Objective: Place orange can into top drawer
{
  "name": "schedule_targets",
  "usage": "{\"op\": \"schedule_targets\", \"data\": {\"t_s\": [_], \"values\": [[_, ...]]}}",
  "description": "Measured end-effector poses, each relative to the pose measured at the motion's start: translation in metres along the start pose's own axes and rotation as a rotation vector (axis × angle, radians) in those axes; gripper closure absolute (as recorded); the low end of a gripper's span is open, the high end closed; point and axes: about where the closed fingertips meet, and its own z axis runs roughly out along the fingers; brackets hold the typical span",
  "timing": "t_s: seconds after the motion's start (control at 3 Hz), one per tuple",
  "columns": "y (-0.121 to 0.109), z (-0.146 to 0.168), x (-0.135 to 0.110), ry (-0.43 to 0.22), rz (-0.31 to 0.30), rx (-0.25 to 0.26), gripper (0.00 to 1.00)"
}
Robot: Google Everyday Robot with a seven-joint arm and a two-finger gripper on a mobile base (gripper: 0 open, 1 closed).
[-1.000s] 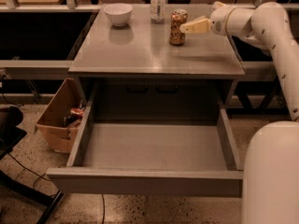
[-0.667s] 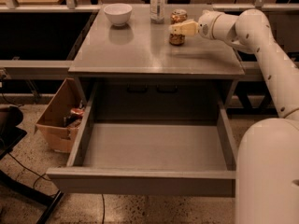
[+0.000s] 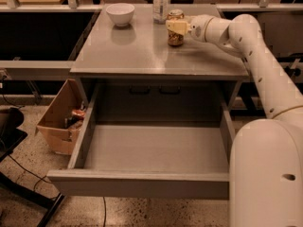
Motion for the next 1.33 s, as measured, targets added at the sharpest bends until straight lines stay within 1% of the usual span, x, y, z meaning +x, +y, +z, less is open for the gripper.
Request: {"op": "schedule_targets", "data": {"t_s": [0.33, 0.67, 1.0, 1.33], "values": [[0.000, 0.000, -0.003, -0.008, 0.001, -0.003, 0.81], [0.000, 0.000, -0.003, -0.008, 0.000, -0.003, 1.00], [0.024, -0.027, -0.039, -0.020, -0.053, -0.041, 1.00], [0.049, -0.100, -0.109, -0.079, -0.142, 0.003, 1.00]]}}
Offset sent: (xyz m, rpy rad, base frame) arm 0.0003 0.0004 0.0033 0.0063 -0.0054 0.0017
